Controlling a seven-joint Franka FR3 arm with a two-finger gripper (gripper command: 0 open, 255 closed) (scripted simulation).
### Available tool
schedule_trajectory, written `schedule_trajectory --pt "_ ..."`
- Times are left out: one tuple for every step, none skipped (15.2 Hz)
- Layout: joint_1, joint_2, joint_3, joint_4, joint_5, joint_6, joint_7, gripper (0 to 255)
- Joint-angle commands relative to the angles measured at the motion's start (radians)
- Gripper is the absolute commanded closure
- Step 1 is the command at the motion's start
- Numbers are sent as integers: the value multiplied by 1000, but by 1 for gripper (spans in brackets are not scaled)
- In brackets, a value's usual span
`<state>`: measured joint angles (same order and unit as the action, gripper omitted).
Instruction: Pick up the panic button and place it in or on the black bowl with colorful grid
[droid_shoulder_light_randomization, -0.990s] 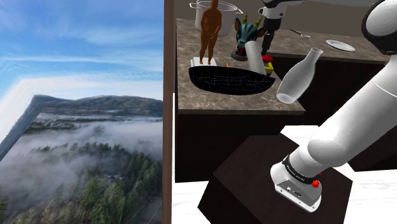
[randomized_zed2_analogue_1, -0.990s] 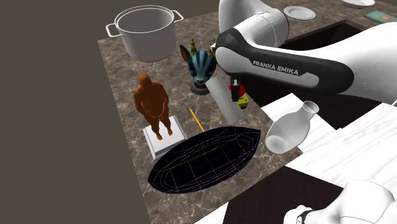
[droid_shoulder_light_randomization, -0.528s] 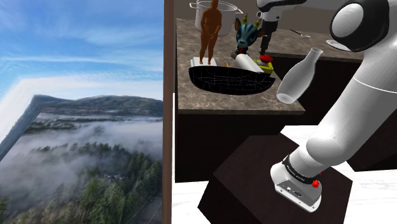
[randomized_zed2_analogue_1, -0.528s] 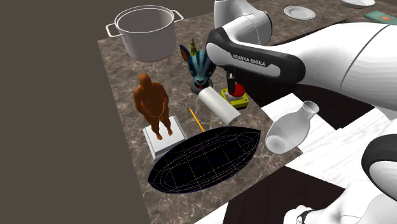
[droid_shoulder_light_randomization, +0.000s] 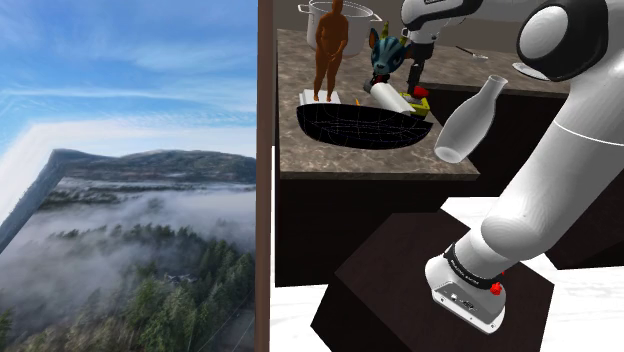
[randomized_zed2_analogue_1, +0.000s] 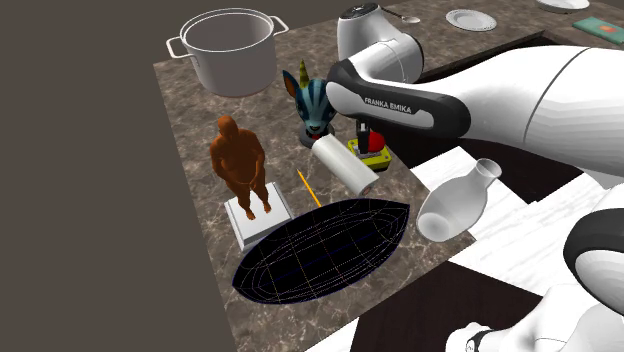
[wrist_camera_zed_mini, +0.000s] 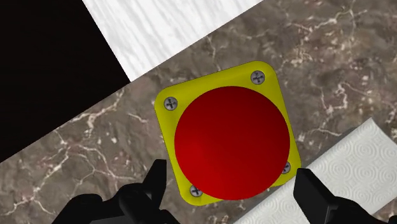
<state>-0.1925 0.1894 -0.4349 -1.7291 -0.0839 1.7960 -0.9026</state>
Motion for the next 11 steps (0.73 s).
schedule_trajectory --pt "0 0 0 -1 0 2 0 0" --pt "0 0 0 -1 0 2 0 0" --pt "0 0 0 -1 0 2 0 0" --pt "0 0 0 -1 0 1 0 0" --pt "0 0 0 -1 0 1 0 0" --pt "0 0 0 -1 0 1 0 255" --pt "0 0 0 -1 0 1 0 255" --pt "0 0 0 -1 0 2 0 255" --pt "0 -1 0 -3 0 3 1 255" --pt "0 -1 0 -2 0 1 0 255" --pt "0 0 0 0 0 0 0 255"
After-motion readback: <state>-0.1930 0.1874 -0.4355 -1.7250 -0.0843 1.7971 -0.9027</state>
